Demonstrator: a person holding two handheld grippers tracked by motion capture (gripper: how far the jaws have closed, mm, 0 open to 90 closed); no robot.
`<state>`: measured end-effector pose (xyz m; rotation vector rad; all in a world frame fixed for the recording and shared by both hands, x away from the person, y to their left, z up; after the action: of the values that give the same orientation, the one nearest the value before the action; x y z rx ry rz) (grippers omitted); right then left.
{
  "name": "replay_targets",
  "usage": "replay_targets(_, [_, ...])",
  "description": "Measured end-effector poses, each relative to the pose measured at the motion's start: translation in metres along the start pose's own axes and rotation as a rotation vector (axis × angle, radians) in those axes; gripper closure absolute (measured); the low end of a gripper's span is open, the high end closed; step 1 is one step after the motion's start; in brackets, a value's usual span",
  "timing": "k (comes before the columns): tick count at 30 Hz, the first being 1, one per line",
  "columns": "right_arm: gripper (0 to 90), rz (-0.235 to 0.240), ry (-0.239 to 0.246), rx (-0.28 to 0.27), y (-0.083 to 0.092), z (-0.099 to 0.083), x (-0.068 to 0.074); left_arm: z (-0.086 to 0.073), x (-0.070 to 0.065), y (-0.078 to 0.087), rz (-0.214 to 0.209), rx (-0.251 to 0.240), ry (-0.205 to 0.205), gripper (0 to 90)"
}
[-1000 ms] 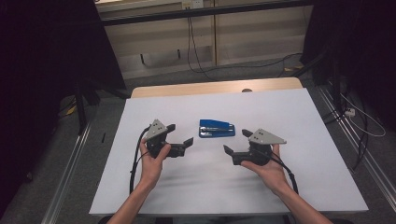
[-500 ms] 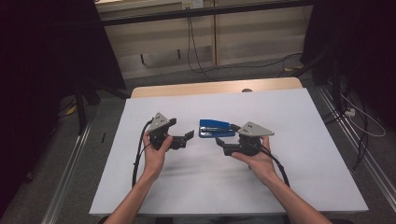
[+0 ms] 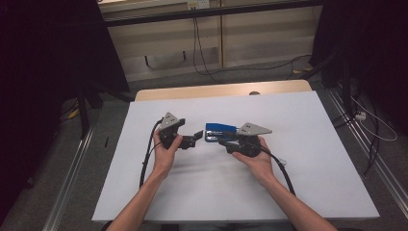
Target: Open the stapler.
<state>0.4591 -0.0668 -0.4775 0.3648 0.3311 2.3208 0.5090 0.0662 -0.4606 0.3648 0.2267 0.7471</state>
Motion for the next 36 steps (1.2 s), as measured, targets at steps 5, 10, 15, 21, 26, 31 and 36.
replay_targets(5, [83.9, 0.019, 0.001, 0.016, -0.006, -0.001, 0.004, -0.004, -0.001, -0.001, 0.009, 0.021, -0.011, 6.0])
replay_targets(10, [90.0, 0.017, -0.023, 0.045, -0.013, -0.003, 0.0, -0.006, 0.0, -0.003, 0.007, 0.027, -0.01, 5.7])
replay_targets(15, [90.0, 0.022, 0.01, 0.088, -0.018, -0.004, 0.0, -0.01, 0.002, -0.008, 0.023, 0.048, -0.019, 11.8])
replay_targets(21, [90.0, 0.004, 0.039, 0.13, -0.026, -0.007, -0.007, -0.019, -0.002, -0.014, -0.012, 0.094, -0.039, 52.1])
replay_targets(26, [90.0, 0.001, 0.06, 0.165, -0.031, -0.008, -0.009, -0.022, -0.004, -0.018, -0.024, 0.122, -0.047, 67.0])
replay_targets(31, [90.0, -0.006, 0.061, 0.188, -0.037, -0.011, -0.011, -0.024, -0.004, -0.024, -0.042, 0.142, -0.038, 83.8])
replay_targets(36, [90.0, -0.019, 0.073, 0.217, -0.041, -0.015, -0.015, -0.026, -0.003, -0.029, -0.043, 0.161, -0.018, 90.0])
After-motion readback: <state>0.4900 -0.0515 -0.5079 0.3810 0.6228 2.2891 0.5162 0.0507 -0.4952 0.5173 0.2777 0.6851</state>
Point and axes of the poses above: each handheld gripper's, and its own axes: y roughly backward along the jaws, z roughly out of its top, x roughly to its left, the point moved 10 cm from there along -y, roughly forward along the jaws, and after that the axes turned 3 degrees about z, right-handed, at the moved point
